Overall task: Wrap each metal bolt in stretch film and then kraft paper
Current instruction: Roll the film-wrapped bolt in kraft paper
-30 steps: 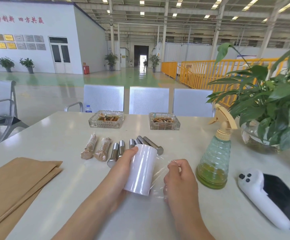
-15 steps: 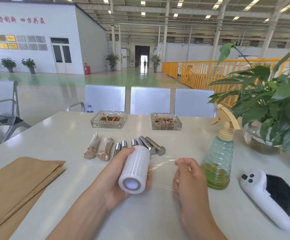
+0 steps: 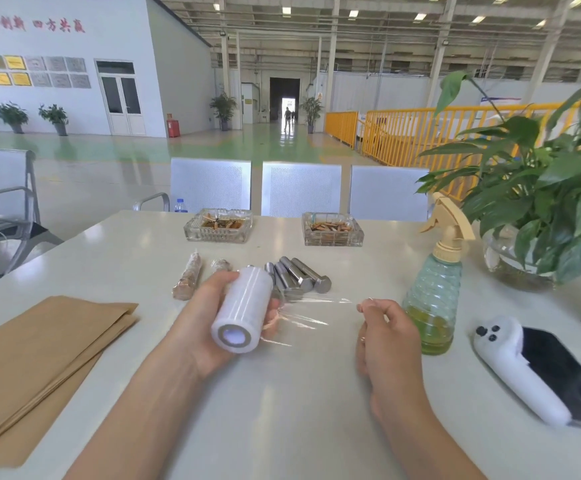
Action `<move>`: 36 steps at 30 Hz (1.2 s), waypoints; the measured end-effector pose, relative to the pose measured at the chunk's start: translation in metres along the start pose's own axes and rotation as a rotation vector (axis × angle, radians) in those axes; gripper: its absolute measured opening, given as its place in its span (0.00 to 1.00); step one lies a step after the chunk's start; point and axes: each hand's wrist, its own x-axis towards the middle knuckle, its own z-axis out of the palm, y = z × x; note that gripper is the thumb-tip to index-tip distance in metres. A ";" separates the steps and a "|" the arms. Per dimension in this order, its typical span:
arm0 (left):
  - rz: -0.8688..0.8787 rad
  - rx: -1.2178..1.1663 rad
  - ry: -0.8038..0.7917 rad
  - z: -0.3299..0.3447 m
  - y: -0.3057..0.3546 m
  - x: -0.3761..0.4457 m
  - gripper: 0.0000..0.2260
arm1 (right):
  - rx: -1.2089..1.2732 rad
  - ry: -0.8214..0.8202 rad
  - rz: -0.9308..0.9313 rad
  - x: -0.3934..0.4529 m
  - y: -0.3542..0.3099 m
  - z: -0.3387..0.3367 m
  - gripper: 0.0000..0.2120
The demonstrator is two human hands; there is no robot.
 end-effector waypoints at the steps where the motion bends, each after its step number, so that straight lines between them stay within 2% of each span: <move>1: 0.019 0.039 0.003 -0.003 0.002 0.000 0.19 | -0.042 0.010 -0.031 0.000 0.001 0.000 0.08; 5: 0.152 0.247 -0.017 -0.009 0.002 -0.007 0.05 | -0.166 0.050 -0.160 -0.002 0.003 0.000 0.08; 8: 0.213 0.297 0.009 -0.012 -0.003 -0.012 0.11 | -0.233 0.063 -0.196 -0.003 0.003 -0.001 0.08; 10: 0.262 0.359 0.118 -0.017 -0.006 -0.015 0.08 | -0.291 0.074 -0.226 -0.004 0.003 -0.003 0.08; 13: 0.325 0.572 0.331 -0.023 -0.009 -0.027 0.05 | -0.444 0.058 -0.283 -0.009 0.003 -0.005 0.08; 17: 0.393 0.932 0.400 -0.028 -0.013 -0.044 0.12 | -0.665 0.005 -0.278 -0.020 0.003 -0.005 0.07; 21: 0.431 1.448 0.613 -0.031 -0.007 -0.051 0.18 | -0.882 -0.005 -0.282 -0.030 0.002 -0.014 0.07; 23: 0.504 1.523 0.701 -0.027 0.001 -0.055 0.23 | -0.980 -0.027 -0.311 -0.034 0.002 -0.015 0.07; 24: 0.549 1.517 0.712 -0.022 0.001 -0.057 0.24 | -1.009 -0.035 -0.319 -0.036 0.001 -0.014 0.08; 26: 0.622 1.620 0.708 -0.007 -0.005 -0.061 0.19 | -1.021 -0.046 -0.315 -0.039 -0.001 -0.011 0.08; 28: 0.547 1.864 0.646 0.005 -0.016 -0.057 0.14 | -1.042 -0.053 -0.311 -0.040 -0.002 -0.010 0.08; 30: 0.396 2.003 0.608 0.004 -0.023 -0.050 0.17 | -1.094 -0.044 -0.328 -0.040 -0.003 -0.013 0.09; 36: 0.342 2.039 0.567 -0.021 -0.013 -0.049 0.19 | -1.206 -0.028 -0.362 -0.035 0.000 -0.024 0.09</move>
